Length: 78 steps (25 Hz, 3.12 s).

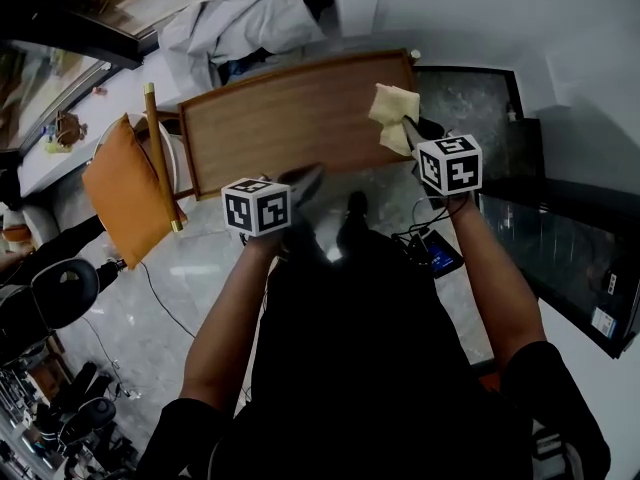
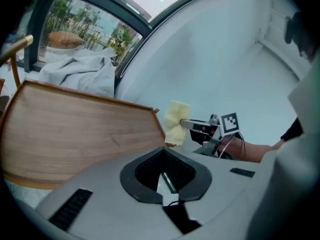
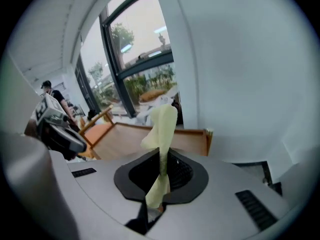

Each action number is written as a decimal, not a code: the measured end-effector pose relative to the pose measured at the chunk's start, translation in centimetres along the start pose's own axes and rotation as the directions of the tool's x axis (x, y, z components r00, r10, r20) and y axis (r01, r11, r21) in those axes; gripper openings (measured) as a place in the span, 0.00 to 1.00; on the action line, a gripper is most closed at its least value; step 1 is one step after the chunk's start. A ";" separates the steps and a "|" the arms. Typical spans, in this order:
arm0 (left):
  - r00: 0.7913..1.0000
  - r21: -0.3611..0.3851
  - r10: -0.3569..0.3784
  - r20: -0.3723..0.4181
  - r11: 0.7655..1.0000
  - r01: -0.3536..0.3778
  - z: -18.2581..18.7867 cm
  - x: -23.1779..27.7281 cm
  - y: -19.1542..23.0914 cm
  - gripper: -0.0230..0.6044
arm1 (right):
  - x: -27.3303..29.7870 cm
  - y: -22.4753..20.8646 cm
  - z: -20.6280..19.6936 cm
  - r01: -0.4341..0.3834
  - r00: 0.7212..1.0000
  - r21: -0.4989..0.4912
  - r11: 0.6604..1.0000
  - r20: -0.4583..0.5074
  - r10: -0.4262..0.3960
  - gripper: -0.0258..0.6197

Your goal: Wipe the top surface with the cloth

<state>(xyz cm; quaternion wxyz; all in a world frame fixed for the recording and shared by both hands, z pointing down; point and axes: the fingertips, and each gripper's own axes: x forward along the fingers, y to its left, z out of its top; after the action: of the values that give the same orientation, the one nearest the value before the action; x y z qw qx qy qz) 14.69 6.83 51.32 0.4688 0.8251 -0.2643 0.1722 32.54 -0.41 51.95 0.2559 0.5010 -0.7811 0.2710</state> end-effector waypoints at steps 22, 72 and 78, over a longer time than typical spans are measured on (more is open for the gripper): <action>0.823 0.386 -0.246 0.511 0.922 0.037 10.4 -21.2 -12.1 0.05 | -24.1 16.8 21.9 -0.313 0.634 -0.332 0.890 0.625 0.456 0.09; 0.807 0.496 -0.379 0.453 0.859 0.125 -8.8 -35.0 -18.2 0.05 | -35.7 32.9 3.7 -0.518 0.622 -0.285 0.806 0.521 0.584 0.09; 0.790 0.520 -0.376 0.484 0.850 0.085 -6.4 -36.0 -18.6 0.05 | -35.9 32.5 4.2 -0.513 0.627 -0.288 0.808 0.518 0.582 0.09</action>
<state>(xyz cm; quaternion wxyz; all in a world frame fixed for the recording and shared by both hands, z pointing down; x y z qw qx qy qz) -3.26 30.04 22.74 0.1708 0.9531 -0.2356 -0.0835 15.23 31.25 19.39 -0.0633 0.2819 -0.9493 0.1240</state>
